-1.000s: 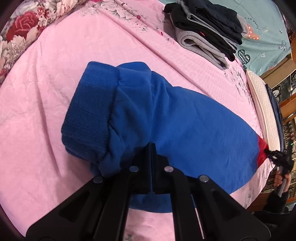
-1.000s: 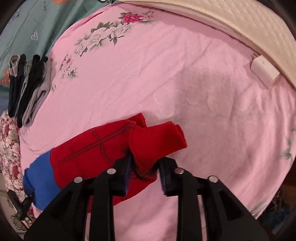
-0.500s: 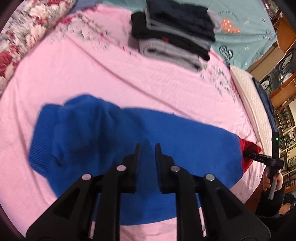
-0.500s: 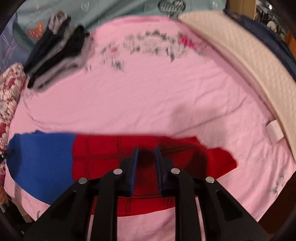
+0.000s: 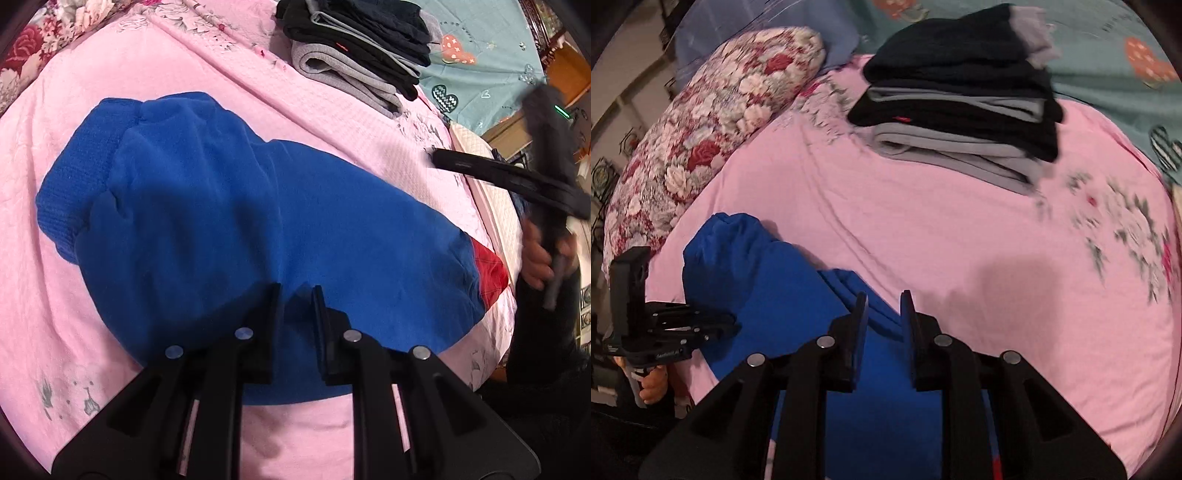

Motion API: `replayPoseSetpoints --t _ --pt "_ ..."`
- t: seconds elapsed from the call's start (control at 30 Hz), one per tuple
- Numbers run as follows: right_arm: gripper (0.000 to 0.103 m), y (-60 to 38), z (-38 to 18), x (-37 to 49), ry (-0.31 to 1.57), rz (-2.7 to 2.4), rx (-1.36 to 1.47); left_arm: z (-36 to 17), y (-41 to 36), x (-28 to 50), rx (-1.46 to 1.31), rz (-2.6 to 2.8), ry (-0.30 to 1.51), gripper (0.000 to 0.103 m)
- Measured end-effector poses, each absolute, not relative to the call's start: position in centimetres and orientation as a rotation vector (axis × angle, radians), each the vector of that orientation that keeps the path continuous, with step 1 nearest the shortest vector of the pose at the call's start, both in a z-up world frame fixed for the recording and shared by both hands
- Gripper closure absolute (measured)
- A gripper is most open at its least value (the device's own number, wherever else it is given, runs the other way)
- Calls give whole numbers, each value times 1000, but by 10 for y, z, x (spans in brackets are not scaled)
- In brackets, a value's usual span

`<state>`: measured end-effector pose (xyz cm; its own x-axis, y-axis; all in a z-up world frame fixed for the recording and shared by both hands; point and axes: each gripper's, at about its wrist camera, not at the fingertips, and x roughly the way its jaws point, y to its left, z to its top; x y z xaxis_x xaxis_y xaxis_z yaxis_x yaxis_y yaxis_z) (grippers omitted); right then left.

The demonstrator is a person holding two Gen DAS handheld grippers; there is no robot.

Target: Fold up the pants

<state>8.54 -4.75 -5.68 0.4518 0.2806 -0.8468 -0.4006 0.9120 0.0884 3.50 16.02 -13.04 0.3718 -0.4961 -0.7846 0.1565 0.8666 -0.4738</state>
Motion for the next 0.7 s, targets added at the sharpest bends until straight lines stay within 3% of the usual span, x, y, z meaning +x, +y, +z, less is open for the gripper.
replayPoseSetpoints --t 0.13,0.3,0.7 --pt "83 -11 -94 120 1108 455 -203 -133 163 34 -337 -476 1100 88" --pt "83 3 -118 107 1093 454 -291 -134 165 36 -325 -514 1101 88" --pt "83 25 -126 91 1131 490 -341 -134 166 36 -327 -526 1090 88"
